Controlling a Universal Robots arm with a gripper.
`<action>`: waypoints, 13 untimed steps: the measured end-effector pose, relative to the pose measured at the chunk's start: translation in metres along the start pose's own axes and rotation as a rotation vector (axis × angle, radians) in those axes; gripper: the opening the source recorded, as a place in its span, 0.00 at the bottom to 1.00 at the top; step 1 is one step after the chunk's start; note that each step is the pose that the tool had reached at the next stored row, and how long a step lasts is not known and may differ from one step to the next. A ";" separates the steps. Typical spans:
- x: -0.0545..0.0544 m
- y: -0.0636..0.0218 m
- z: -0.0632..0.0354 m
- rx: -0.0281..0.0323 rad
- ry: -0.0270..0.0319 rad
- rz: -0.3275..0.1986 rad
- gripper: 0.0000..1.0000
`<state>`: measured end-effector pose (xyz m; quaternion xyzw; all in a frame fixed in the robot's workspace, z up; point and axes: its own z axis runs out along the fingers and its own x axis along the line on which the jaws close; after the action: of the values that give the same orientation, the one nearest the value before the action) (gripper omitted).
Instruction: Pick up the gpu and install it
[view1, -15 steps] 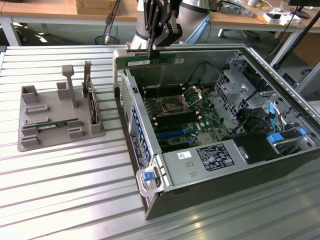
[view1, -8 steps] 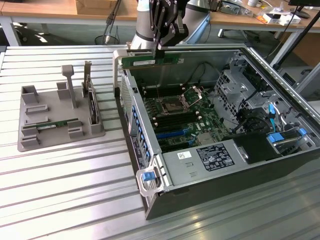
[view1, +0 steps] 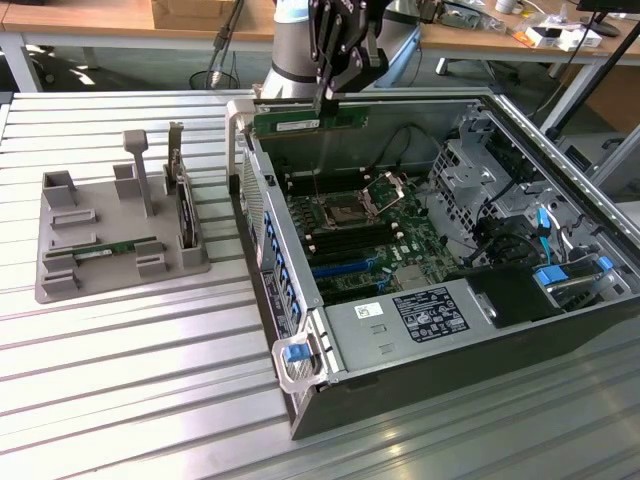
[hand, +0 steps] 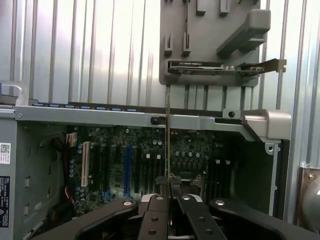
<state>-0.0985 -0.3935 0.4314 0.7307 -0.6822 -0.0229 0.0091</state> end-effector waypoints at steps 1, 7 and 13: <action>0.000 -0.0013 0.0000 0.0001 0.0000 0.000 0.12; 0.001 -0.0108 -0.0005 0.0001 0.0000 0.000 0.12; 0.001 -0.0199 -0.0009 0.0000 0.0000 0.000 0.12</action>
<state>-0.0785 -0.3935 0.4314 0.7307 -0.6822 -0.0229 0.0091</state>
